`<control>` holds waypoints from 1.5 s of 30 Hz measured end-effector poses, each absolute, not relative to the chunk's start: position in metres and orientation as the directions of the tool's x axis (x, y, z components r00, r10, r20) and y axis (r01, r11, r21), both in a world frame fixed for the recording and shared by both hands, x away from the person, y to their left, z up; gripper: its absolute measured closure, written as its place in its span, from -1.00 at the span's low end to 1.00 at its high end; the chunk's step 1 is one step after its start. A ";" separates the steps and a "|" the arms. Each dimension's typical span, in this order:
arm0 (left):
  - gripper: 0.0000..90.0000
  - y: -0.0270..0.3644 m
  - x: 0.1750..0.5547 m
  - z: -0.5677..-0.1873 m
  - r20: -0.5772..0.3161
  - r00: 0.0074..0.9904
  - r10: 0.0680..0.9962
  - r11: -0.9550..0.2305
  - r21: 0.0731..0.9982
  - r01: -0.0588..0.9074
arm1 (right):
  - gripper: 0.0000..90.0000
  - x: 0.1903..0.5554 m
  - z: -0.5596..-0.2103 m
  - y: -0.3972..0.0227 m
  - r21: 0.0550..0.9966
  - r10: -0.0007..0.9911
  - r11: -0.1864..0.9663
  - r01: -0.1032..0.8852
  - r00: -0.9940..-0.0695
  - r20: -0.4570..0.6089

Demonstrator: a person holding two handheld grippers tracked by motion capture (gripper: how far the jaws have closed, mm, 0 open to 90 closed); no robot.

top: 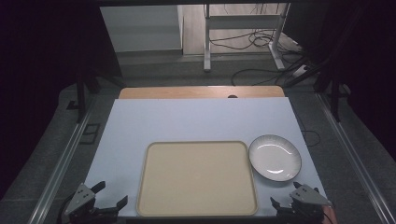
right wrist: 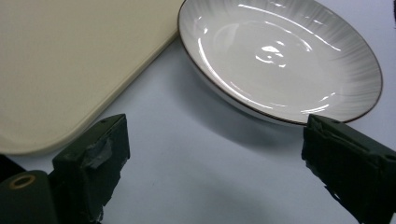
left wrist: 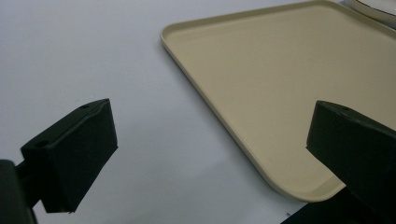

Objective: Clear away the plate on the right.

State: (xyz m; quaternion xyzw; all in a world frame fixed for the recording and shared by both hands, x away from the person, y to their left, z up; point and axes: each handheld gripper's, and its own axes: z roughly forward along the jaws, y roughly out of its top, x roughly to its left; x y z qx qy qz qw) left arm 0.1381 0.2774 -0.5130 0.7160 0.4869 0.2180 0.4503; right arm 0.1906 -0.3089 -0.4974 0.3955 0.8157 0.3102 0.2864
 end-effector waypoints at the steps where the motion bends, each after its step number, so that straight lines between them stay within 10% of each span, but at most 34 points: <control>1: -0.97 0.277 0.138 -0.513 -0.126 0.431 0.894 -0.120 0.857 0.501 | -0.80 0.191 -0.497 -0.309 0.733 0.823 0.495 0.468 -0.523 -0.222; 19: -0.97 0.277 0.139 -0.513 -0.130 0.430 0.893 -0.121 0.853 0.508 | -0.34 0.193 -0.497 -0.283 0.545 0.641 0.760 0.354 -0.548 -0.538; 45: -0.97 0.277 0.140 -0.514 -0.131 0.436 0.890 -0.128 0.848 0.514 | -0.20 0.204 -0.509 -0.252 0.304 0.375 0.927 0.220 -0.544 -0.751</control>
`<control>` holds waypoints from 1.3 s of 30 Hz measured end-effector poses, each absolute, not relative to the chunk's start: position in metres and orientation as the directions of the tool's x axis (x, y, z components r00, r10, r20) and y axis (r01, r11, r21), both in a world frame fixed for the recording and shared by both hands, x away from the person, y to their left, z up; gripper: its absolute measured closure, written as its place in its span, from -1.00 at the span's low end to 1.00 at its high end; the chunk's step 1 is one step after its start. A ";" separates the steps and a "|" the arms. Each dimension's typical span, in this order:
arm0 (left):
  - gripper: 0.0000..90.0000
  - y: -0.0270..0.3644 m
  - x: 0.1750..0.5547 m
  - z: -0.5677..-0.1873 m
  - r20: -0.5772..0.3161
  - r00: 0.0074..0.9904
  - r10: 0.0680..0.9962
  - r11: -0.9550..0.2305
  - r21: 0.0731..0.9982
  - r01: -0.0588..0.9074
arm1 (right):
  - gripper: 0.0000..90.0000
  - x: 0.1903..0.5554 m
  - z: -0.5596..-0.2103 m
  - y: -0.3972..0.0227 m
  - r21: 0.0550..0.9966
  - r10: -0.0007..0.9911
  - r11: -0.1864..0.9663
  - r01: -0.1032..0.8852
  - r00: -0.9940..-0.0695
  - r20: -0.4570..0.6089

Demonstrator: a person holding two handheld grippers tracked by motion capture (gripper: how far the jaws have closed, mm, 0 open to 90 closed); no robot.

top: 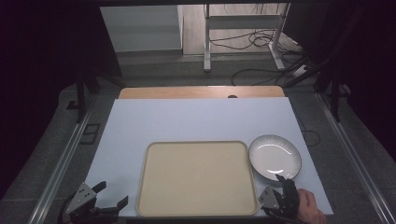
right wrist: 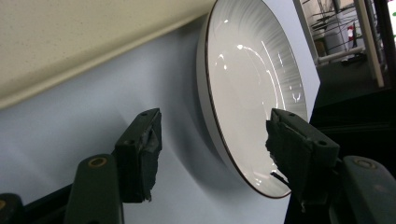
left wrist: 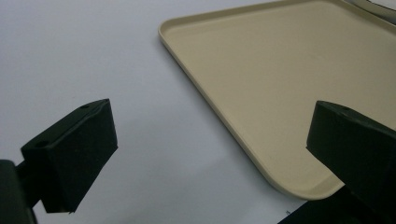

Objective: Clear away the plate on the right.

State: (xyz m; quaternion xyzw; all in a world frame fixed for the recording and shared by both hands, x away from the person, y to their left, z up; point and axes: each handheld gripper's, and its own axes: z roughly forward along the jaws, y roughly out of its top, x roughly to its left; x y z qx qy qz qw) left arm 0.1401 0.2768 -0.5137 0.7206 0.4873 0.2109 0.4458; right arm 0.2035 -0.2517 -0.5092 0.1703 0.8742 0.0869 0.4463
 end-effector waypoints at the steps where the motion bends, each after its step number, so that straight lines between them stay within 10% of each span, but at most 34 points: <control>1: -0.97 0.277 0.140 -0.514 -0.131 0.436 0.890 -0.128 0.848 0.514 | -0.20 0.204 -0.509 -0.252 0.304 0.375 0.927 0.220 -0.544 -0.751; 39: -0.97 0.278 0.142 -0.514 -0.149 0.434 0.889 -0.119 0.839 0.531 | 0.43 0.224 -0.540 -0.229 -0.037 0.058 0.983 0.179 -0.500 -0.864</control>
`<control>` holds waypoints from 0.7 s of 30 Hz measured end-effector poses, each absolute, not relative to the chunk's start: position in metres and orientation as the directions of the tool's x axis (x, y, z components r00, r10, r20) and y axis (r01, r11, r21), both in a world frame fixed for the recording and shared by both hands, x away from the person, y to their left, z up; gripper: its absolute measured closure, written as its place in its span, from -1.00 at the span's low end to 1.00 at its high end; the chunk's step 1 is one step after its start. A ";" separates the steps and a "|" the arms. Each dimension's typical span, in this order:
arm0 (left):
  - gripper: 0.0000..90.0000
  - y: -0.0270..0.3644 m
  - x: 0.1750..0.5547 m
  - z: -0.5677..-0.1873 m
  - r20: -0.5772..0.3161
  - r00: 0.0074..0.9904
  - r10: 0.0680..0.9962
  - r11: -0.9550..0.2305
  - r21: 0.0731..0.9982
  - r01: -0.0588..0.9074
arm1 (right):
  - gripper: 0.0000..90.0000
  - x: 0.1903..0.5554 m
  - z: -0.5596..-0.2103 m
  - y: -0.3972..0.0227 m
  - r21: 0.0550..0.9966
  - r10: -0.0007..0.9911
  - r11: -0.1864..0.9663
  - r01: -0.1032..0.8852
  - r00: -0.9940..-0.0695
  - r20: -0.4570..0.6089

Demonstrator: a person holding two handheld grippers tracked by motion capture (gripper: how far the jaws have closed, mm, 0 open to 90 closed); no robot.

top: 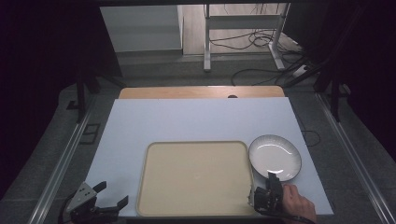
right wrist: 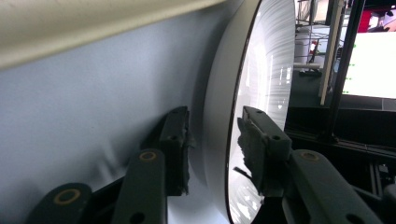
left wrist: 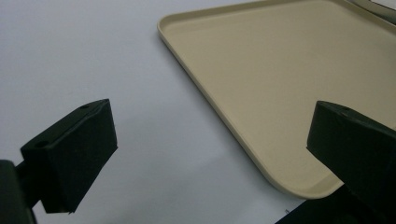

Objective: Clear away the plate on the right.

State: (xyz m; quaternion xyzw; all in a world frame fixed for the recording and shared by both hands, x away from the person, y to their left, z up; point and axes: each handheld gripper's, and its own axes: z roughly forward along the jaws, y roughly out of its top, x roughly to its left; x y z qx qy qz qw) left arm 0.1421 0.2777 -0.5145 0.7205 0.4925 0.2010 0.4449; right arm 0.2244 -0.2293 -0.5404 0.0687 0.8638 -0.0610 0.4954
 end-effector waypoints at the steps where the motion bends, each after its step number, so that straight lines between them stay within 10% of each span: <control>1: -0.97 0.278 0.142 -0.514 -0.149 0.434 0.889 -0.119 0.839 0.531 | 0.46 0.226 -0.541 -0.230 -0.048 0.049 0.983 0.176 -0.504 -0.862; 21: -0.97 0.277 0.142 -0.514 -0.143 0.440 0.887 -0.129 0.836 0.533 | 0.78 0.228 -0.544 -0.231 -0.058 0.050 0.978 0.202 -0.494 -0.868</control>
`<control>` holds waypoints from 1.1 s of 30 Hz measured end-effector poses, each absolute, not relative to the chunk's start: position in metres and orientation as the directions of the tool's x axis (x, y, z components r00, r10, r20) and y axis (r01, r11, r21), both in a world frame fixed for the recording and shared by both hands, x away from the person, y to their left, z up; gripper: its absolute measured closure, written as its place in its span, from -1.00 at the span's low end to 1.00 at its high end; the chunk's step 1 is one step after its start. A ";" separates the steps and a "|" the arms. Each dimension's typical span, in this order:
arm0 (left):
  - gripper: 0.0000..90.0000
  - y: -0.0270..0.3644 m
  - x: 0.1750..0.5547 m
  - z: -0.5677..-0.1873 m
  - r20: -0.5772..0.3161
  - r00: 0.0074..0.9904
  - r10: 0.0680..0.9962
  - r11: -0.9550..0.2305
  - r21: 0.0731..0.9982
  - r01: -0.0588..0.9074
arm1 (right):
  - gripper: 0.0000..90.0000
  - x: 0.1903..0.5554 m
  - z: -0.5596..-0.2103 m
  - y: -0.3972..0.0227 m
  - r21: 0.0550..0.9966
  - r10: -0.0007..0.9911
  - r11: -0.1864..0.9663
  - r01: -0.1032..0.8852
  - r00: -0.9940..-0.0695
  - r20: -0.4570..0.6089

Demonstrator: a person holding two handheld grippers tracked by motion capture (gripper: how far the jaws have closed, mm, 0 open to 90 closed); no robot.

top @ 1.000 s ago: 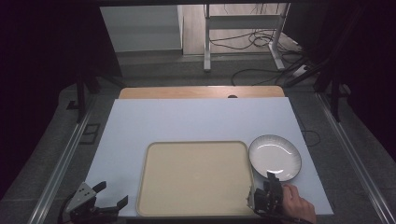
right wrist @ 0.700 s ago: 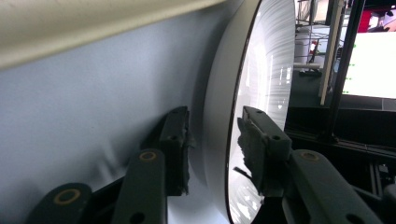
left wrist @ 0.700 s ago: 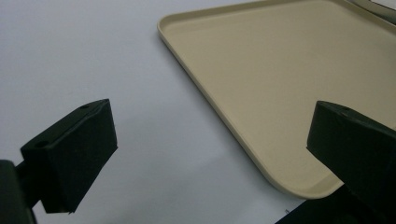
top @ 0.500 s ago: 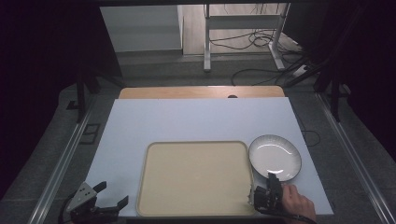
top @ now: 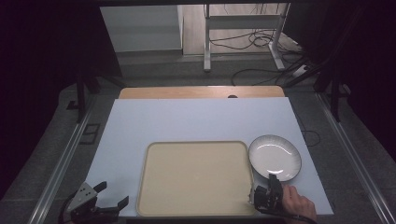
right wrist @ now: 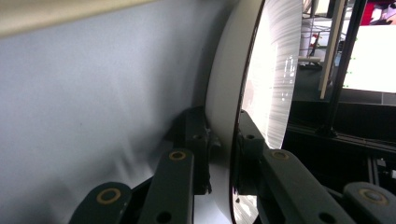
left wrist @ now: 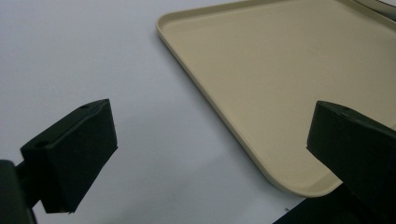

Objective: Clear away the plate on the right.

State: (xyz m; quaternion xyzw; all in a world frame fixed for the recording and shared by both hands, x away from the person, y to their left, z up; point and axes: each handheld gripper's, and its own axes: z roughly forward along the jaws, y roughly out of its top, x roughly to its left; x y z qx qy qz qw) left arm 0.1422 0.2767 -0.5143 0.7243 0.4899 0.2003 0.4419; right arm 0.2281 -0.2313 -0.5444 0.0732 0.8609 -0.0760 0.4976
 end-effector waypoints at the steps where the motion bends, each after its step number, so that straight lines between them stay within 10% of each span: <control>1: -0.97 0.277 0.142 -0.514 -0.143 0.440 0.887 -0.130 0.836 0.533 | 0.78 0.228 -0.544 -0.231 -0.068 0.039 0.978 0.198 -0.491 -0.870; 33: -0.97 0.278 0.143 -0.515 -0.154 0.436 0.886 -0.120 0.834 0.538 | 0.75 0.209 -0.523 -0.204 -0.017 0.007 0.999 0.048 -0.457 -0.889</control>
